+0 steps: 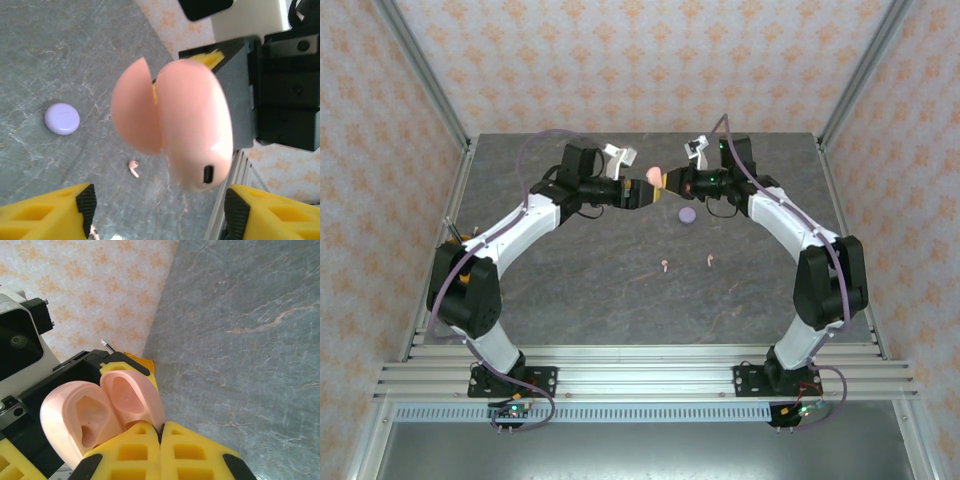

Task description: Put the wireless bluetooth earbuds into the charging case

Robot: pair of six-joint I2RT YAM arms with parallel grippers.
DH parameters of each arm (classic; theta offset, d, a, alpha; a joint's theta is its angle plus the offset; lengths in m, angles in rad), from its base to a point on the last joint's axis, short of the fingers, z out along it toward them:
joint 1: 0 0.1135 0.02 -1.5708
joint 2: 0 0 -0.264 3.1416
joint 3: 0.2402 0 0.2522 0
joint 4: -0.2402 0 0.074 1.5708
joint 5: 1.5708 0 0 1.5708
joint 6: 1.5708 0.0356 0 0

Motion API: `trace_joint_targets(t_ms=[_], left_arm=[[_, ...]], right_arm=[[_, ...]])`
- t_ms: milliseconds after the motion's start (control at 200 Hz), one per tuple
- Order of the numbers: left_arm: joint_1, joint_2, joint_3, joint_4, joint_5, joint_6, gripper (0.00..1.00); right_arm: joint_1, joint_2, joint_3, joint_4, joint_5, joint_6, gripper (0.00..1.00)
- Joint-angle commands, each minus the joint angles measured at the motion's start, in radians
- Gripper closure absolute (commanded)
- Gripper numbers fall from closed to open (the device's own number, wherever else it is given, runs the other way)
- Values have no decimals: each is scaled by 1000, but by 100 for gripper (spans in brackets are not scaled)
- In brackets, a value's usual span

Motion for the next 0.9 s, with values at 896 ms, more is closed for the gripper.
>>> trace_joint_targets(t_ms=[896], left_arm=[[98,209,378,-824,147,516,26]], right_arm=[[177,216,435,-787,332,-732,100]])
